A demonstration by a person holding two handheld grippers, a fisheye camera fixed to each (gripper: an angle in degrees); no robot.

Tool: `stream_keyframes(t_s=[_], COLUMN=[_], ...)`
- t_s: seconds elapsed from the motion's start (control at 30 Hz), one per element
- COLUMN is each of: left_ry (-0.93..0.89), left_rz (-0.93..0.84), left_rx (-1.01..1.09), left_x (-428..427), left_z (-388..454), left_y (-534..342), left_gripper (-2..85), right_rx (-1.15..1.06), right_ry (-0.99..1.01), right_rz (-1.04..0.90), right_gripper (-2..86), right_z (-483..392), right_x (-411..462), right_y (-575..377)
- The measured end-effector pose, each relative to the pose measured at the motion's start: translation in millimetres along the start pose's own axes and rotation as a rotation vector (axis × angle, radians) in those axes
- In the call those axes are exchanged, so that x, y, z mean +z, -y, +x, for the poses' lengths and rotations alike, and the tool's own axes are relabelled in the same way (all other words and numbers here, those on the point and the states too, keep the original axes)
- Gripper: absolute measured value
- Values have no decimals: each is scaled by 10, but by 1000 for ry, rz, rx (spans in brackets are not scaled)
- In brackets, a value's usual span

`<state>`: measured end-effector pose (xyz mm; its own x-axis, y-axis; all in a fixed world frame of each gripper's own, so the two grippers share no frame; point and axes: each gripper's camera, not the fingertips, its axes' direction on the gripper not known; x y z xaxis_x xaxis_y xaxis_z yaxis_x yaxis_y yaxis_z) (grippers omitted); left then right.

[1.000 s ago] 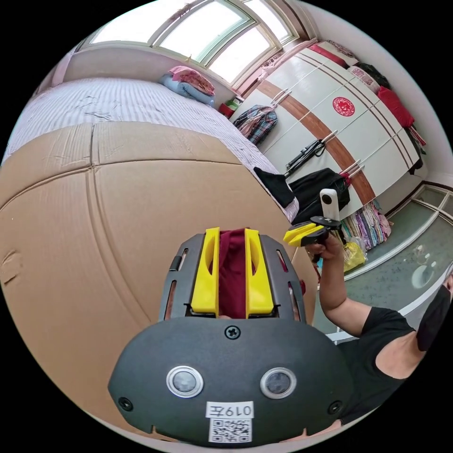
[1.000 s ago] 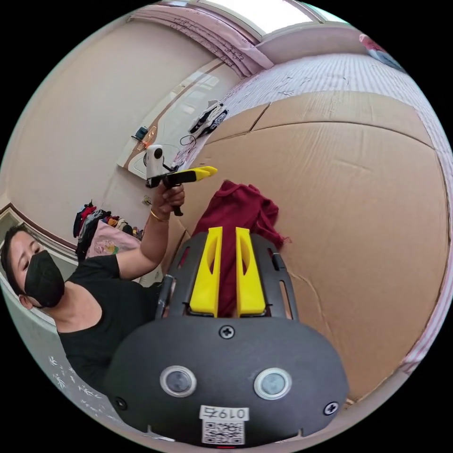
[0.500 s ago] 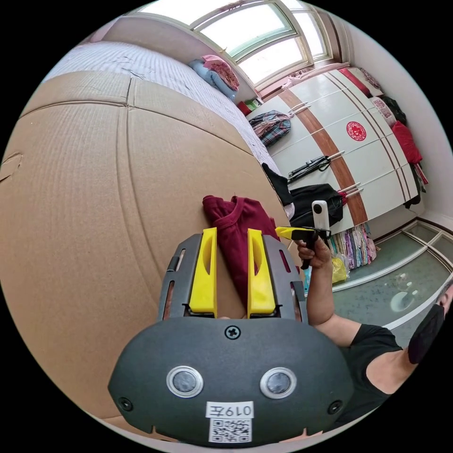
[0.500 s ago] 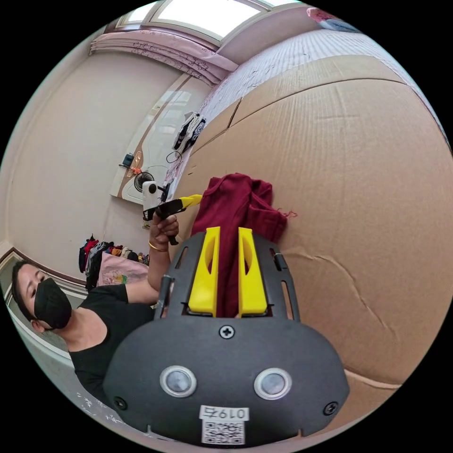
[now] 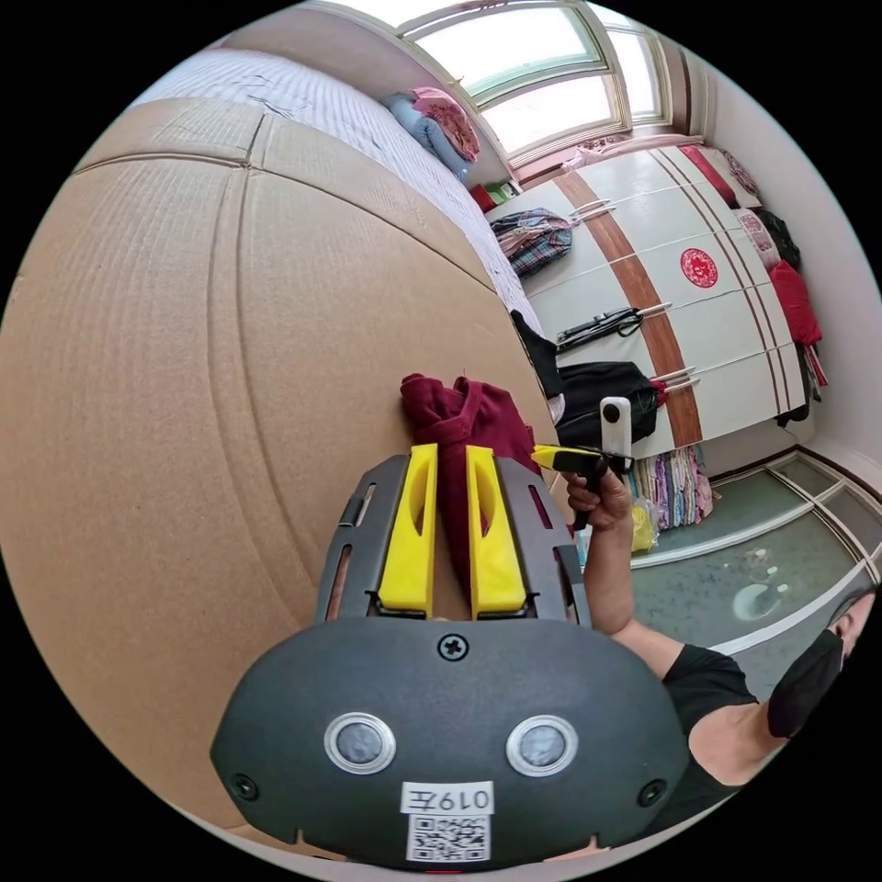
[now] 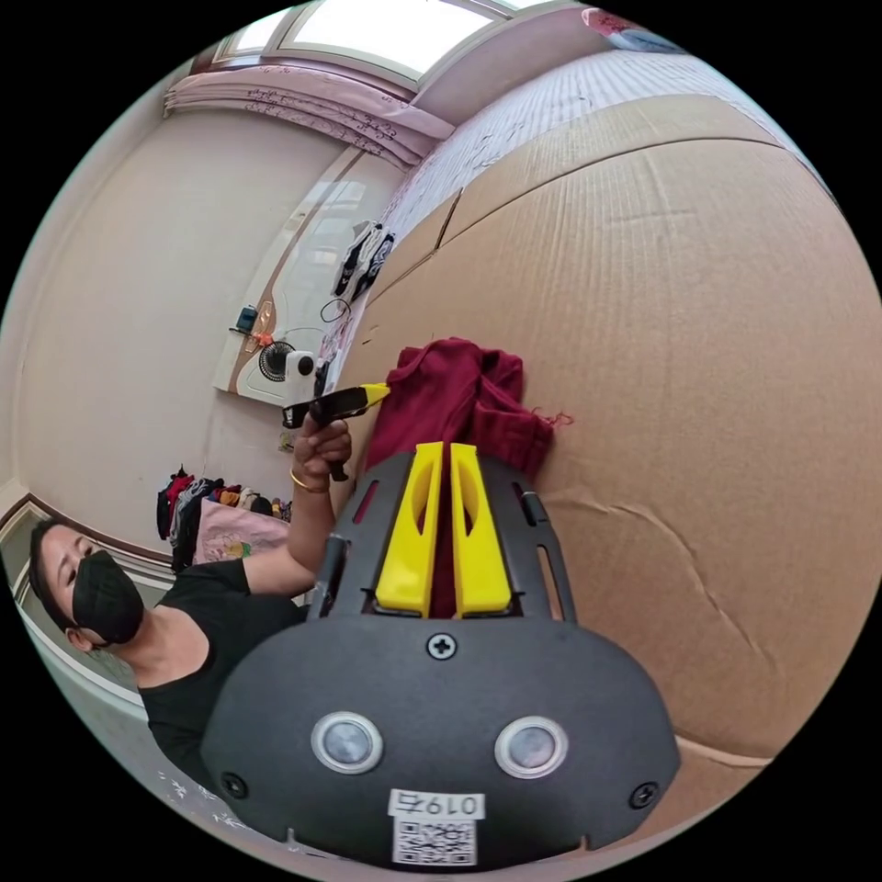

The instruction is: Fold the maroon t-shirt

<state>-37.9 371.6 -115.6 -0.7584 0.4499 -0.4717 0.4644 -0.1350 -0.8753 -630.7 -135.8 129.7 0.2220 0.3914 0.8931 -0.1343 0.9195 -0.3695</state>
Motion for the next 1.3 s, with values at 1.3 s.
stream_keyframes(t_s=[1.3], left_ry=[-34], left_rz=[37], left_rx=[60], left_x=[-737], left_z=[-287], left_y=[-478], left_gripper=[87], right_rx=[-40], right_ry=[75], right_rz=[92], right_gripper=[54], right_z=[322], right_x=[-509], right_y=[-981])
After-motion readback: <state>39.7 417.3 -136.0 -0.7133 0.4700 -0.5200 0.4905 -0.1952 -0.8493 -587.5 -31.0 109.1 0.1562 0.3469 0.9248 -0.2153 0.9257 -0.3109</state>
